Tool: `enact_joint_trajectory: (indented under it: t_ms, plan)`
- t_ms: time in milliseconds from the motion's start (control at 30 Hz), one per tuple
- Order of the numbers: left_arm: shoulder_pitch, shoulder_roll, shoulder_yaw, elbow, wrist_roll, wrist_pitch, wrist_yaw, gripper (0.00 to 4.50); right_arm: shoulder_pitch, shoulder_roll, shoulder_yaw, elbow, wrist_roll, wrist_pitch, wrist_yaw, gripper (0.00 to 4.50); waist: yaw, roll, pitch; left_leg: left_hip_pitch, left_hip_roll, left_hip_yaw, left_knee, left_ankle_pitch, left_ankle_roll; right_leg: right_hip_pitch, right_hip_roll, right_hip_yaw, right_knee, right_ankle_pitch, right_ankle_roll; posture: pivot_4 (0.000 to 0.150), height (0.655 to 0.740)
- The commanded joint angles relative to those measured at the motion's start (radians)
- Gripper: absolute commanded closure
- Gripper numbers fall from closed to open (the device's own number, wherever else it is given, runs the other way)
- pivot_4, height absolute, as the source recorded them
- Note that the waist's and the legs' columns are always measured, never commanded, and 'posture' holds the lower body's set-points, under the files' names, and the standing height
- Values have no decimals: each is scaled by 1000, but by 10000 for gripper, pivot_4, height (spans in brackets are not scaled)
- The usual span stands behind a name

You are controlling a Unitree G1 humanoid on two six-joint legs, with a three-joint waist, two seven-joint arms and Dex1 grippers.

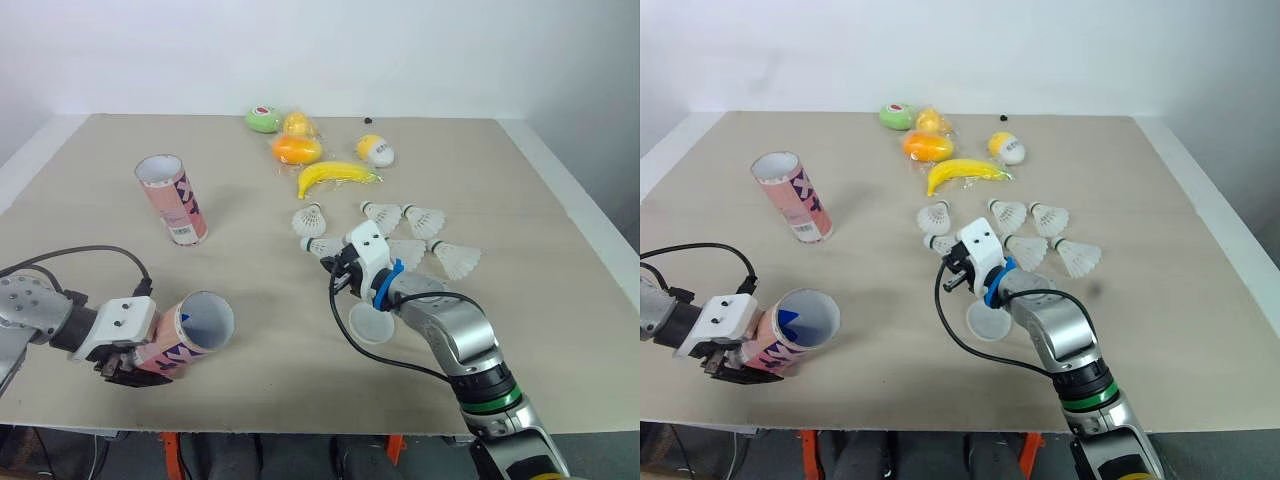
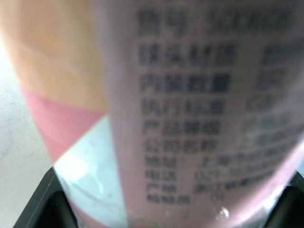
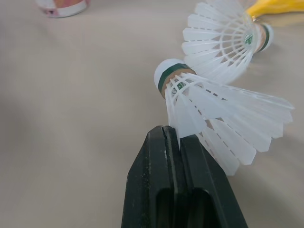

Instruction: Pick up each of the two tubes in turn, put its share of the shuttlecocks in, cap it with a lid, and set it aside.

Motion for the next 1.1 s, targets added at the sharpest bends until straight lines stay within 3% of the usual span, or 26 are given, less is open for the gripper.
enact_joint_trajectory:
  t_ms: [33, 267, 433, 900, 1000, 1100]
  plan:
    - [-11, -35, -67, 6, 10, 1, -4, 11052, 0, -95, -43, -168, 106, 0, 174, 44553, 6, 2, 0, -1, -1, 0, 0, 0, 0, 0, -1, 0, 0, -1, 1, 1500, 6946]
    - [-76, -68, -102, 73, 29, -4, -33, 11052, -104, -241, -112, -215, 250, -115, 480, 44553, 16, 5, 0, 0, -3, 0, 3, 0, 0, 2, -2, 1, 0, -1, 3, 1500, 6946]
    - [-128, -88, -130, 129, 44, -13, -56, 11052, -196, -308, -23, -161, 201, -212, 662, 44553, 17, 8, 0, 4, -4, 0, 6, 0, 0, 7, -4, 0, -2, -1, 3, 1500, 6946]
    - [-223, -130, -167, 186, 61, -7, -89, 11052, -474, -129, 191, 74, 68, -332, 825, 44553, 22, 10, -1, 8, -4, 3, 7, 2, 3, 8, -9, -3, -1, -1, 3, 1500, 6946]
    - [-229, -136, -171, 187, 62, -4, -89, 11052, -527, -77, 222, 145, 32, -341, 831, 35699, 23, 10, -1, 8, -4, 8, 7, 2, 5, 8, -12, -4, -1, -1, 3, 1500, 6946]
    - [-232, -141, -173, 188, 63, -2, -88, 11052, -561, -26, 215, 190, 45, -333, 844, 21883, 24, 10, -1, 7, -4, 12, 7, 4, 6, 9, -15, -6, -1, -1, 4, 1500, 6946]
